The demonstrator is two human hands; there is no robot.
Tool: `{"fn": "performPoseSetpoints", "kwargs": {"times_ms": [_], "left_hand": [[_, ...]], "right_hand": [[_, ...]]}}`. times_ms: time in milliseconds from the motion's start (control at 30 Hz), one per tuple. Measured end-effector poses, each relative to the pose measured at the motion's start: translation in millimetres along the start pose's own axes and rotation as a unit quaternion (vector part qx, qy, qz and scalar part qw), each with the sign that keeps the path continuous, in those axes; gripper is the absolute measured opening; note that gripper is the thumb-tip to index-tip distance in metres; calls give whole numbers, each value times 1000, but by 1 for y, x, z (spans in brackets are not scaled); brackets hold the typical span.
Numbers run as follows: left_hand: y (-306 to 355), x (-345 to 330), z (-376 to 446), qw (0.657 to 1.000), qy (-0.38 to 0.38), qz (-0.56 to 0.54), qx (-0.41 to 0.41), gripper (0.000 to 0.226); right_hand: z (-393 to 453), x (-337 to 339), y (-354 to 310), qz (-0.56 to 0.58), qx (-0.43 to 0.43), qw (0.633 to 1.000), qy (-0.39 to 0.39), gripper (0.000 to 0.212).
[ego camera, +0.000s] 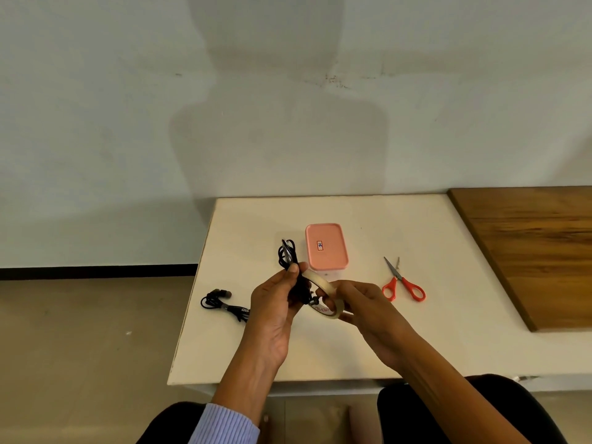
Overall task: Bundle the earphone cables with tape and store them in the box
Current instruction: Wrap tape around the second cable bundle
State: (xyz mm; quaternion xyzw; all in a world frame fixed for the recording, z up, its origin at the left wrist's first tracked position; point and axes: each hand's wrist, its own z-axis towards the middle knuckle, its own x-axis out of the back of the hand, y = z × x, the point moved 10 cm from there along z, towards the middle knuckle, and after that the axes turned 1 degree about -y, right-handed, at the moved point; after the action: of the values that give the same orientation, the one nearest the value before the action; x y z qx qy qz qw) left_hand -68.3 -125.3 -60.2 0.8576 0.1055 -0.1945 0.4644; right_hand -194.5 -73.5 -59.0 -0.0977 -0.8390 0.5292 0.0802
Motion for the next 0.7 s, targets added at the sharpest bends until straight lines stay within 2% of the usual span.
{"fn": "performPoseSetpoints", "kwargs": {"times_ms": [100,367,700], "left_hand": [[-1,-1,0,1000,1,-8,4,16],[2,-1,3,1000,9,-22,-2,17],[8,7,6,999,31,21,-8,16]], "right_hand": [[-3,4,0,6,-7,1000,26,37],[-5,0,-9,-1,8,999,38,31],[-7,-3,-19,-59,72,995,-17,24]]}}
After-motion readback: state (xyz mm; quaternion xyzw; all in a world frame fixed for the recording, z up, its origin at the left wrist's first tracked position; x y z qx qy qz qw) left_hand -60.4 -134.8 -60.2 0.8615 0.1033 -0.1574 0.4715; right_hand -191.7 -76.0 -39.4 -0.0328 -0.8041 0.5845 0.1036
